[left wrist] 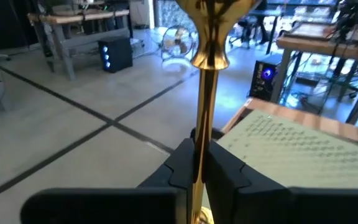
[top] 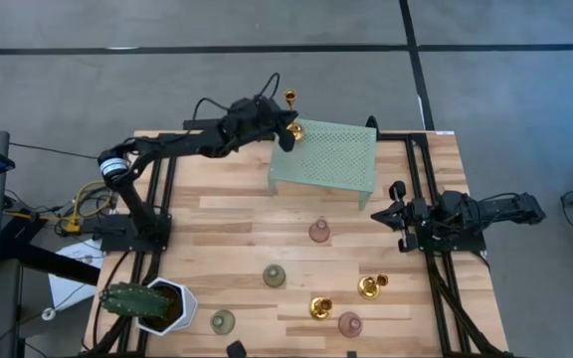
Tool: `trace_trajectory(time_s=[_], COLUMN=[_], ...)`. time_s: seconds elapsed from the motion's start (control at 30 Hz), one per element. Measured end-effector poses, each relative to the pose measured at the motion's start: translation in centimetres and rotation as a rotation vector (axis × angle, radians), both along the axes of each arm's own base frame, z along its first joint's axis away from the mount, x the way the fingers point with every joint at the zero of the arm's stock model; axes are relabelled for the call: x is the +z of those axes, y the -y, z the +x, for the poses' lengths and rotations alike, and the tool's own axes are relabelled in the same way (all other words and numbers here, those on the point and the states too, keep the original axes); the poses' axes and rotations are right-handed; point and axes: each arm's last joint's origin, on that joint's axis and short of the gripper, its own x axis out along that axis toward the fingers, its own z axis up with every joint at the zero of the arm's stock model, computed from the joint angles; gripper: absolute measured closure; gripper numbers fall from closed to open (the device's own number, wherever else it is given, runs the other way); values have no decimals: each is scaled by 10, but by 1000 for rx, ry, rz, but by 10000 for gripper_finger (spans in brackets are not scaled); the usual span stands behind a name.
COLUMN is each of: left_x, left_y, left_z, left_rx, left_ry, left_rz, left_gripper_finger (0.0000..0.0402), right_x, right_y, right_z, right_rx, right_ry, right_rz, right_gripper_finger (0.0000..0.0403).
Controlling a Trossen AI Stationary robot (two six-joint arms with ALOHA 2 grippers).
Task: Pick & Place candle stick holders
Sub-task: Put the top golden candle holder on the shelf, then put the top green glass candle holder on the shelf
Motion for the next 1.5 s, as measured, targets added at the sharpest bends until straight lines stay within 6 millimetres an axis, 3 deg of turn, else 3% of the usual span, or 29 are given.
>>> trace_trajectory(time_s=[0.7,1.0,1.5], left_x=[-2,-2,-2], left_y=[-4,-1,-4], left_z=[0,1,-1], left_rx=[9,-85,-60], left_ry=[1,-5,-48], left_rz=[-8,1,65], left_gripper_finger=[368,297,183], right_x=[0,0,0], right_y=[0,0,0], right_z=[0,0,0], right_rx=[0,0,0], right_ry=[0,0,0], right_rz=[0,0,0], right_gripper_finger=[403,403,403])
